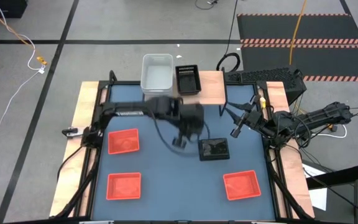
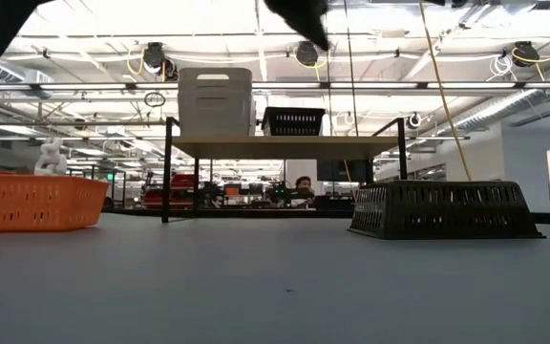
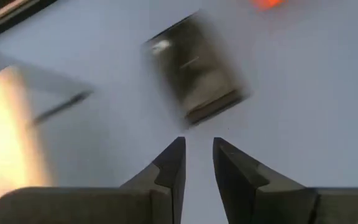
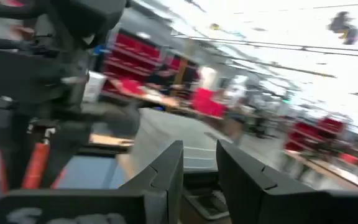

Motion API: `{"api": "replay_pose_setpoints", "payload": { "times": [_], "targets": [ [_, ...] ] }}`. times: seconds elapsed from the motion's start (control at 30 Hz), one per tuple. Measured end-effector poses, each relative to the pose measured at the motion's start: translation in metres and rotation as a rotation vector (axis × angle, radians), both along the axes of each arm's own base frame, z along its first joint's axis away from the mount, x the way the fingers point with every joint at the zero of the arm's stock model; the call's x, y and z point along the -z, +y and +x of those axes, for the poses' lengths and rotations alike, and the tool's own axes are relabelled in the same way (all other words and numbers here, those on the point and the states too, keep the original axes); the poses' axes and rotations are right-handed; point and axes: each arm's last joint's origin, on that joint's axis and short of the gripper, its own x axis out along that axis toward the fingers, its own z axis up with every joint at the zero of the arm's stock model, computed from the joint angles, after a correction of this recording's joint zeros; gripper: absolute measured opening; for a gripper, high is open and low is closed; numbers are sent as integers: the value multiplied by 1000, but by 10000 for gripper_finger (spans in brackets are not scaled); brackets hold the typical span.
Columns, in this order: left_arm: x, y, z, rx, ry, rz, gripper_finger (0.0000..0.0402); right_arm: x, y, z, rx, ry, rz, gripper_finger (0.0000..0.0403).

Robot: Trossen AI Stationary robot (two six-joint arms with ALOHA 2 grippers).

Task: Stack baskets on shelf by color
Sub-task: Stack the black bin on top of the other black bins on the shelf

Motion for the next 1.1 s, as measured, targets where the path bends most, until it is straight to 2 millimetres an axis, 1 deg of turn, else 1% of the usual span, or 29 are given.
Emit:
{"api": "replay_pose_setpoints", "payload": {
  "times": [0.07,0.13,0.2,0.27,0.33,0.4,0.47,0.53,0.57,0.67,0.77,0.83,0.9,1.0,1.1],
  "targets": [
    [18,-21,7,101,-14,-61,90,4,3,2,-68,47,16,100],
    [42,-39,14,159,-25,-89,106,5,5,3,-104,111,67,112],
    [70,-50,17,172,-33,-69,129,2,6,5,-108,147,111,129],
    [98,-55,19,120,-43,-2,158,4,9,10,-133,194,130,149],
    [120,-59,18,42,-56,71,190,18,15,14,-213,301,181,168],
    [137,-62,18,-24,-100,142,223,36,22,17,-293,429,306,184],
    [150,-63,17,-78,-148,181,256,55,27,18,-310,567,434,197],
    [158,-63,16,-108,-184,186,291,67,31,18,-280,646,519,210],
    [159,-63,17,-112,-203,182,309,70,33,17,-273,659,555,215],
    [159,-63,18,-132,-225,164,357,75,34,13,-213,686,658,223],
    [160,-64,17,-166,-215,93,390,75,31,3,-152,724,763,221],
    [162,-64,16,-180,-181,21,397,78,30,-5,-121,785,854,215],
    [165,-64,12,-192,-131,-22,394,84,29,-12,-61,862,919,207],
    [170,-63,8,-239,-80,-29,383,96,28,-21,50,937,968,195],
    [176,-60,5,-357,-83,-17,366,113,27,-23,123,974,987,183]
  ]
}}
